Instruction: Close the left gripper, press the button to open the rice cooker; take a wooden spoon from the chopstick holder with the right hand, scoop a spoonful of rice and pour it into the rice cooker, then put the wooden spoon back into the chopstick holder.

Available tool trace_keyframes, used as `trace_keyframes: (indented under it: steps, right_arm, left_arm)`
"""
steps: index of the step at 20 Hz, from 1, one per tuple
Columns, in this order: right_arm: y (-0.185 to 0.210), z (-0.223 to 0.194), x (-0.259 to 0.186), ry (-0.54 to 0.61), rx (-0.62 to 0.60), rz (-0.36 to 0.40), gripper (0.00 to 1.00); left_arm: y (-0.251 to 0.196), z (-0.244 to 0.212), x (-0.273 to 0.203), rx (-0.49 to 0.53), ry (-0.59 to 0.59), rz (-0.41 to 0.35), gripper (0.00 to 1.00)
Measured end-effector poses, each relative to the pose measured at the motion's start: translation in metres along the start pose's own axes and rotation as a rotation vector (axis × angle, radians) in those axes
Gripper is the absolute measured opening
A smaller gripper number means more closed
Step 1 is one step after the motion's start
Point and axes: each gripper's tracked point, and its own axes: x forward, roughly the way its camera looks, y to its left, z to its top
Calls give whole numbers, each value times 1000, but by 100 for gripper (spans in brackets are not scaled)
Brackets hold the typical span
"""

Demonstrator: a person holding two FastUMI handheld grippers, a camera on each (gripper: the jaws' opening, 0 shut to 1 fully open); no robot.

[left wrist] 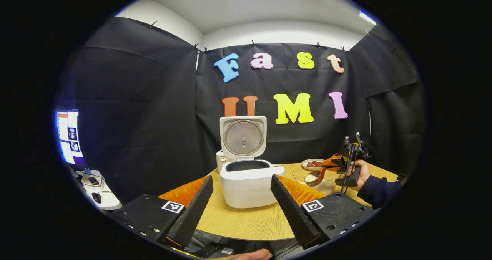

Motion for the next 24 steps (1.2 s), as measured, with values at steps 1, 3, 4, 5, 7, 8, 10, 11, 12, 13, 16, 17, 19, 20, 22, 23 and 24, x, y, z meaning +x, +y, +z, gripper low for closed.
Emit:
trace_keyframes:
  steps: [1, 3, 4, 5, 7, 8, 10, 11, 12, 13, 16, 17, 19, 20, 22, 23, 24]
  right_arm:
    - [5, 4, -2, -6, 57, 30, 11]
    - [16, 14, -5, -9, 164, 96, 11]
    - [23, 18, -8, 0, 200, 134, 10]
    - [30, 24, -11, -6, 247, 180, 11]
    - [47, 40, -21, -26, 351, 270, 10]
    - [54, 47, -25, -36, 386, 296, 10]
    - [60, 53, -29, -44, 384, 305, 10]
    - [63, 54, -32, -47, 376, 305, 10]
    - [67, 56, -32, -45, 375, 309, 10]
    - [74, 59, -32, -40, 381, 318, 10]
    - [87, 58, -28, -27, 386, 321, 10]
    - [91, 57, -24, -18, 382, 313, 10]
    - [101, 55, -14, 2, 367, 312, 10]
    - [106, 55, -8, 8, 367, 312, 10]
    - [119, 54, 4, 21, 365, 319, 10]
    - [128, 51, 13, 33, 356, 324, 10]
    - [136, 47, 20, 44, 353, 326, 10]
  left_arm:
    - [1, -1, 0, 1, 3, 2, 96]
    - [1, -1, 1, 0, 2, 5, 96]
    - [1, 2, 0, 0, -5, 5, 96]
    - [0, 2, 0, 1, -9, 3, 96]
    - [0, 5, -1, 3, -24, 2, 95]
    - [0, 6, -1, 1, -25, 1, 96]
    - [0, 8, -2, -2, -24, 0, 96]
    - [0, 10, -2, -2, -23, 0, 96]
    - [0, 12, -2, -4, -25, 0, 96]
    - [-1, 14, -3, -9, -27, -3, 96]
    - [-1, 22, -6, -30, -26, -17, 96]
    - [0, 24, -5, -31, -26, -15, 96]
    - [2, 30, 2, -36, -25, -4, 95]
    - [4, 33, 10, -46, -23, 2, 95]
    - [3, 32, 24, -67, -8, 0, 96]
    - [5, 30, 27, -72, 7, -1, 95]
    - [9, 30, 30, -73, 16, 9, 96]
